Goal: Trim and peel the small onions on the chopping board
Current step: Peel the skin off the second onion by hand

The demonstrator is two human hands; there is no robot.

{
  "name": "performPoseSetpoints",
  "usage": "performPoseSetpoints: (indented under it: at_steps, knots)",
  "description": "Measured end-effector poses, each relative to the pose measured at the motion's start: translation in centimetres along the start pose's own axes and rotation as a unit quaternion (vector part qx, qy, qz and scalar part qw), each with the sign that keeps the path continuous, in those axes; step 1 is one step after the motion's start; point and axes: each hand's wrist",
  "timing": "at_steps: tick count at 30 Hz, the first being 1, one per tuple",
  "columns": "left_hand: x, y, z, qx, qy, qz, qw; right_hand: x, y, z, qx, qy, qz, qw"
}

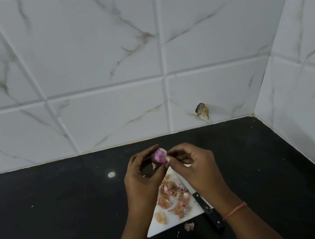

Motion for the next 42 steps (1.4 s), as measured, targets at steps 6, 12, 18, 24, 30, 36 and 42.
performPoseSetpoints:
  at_steps: [6,12,18,24,30,36,42]
  knots:
    - [0.0,0.4,-0.1,0.028,-0.006,-0.029,0.999,0.2,-0.2,-0.1,-0.013,0.033,0.010,0.999]
    - [-0.3,0.3,-0.9,0.032,-0.036,-0.020,0.999,0.0,-0.4,-0.7,-0.011,0.050,0.033,0.998]
    - [-0.5,0.5,-1.3,0.028,-0.052,-0.001,0.998,0.2,-0.3,-1.0,0.028,0.088,0.017,0.996]
    - [-0.6,0.5,-1.8,0.023,-0.038,0.000,0.999,0.7,-0.6,-0.4,0.019,0.044,0.032,0.998]
    - [-1.0,0.6,-2.3,0.030,-0.034,-0.004,0.999,1.2,-0.7,-0.9,-0.024,0.051,0.112,0.992]
    - [-1.7,-0.1,-2.8,0.030,-0.068,0.014,0.997,1.4,-0.5,-1.9,-0.007,0.016,0.152,0.988]
    - [-2.5,-1.2,-2.8,0.001,-0.112,0.119,0.987,1.1,0.9,-2.5,0.055,0.071,0.141,0.986]
Point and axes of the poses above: each hand's wrist, its own z-axis away from the middle knuckle, its own x-axis out of the palm, y = z × x, and after that the axes turned 6 degrees about -y, right-handed
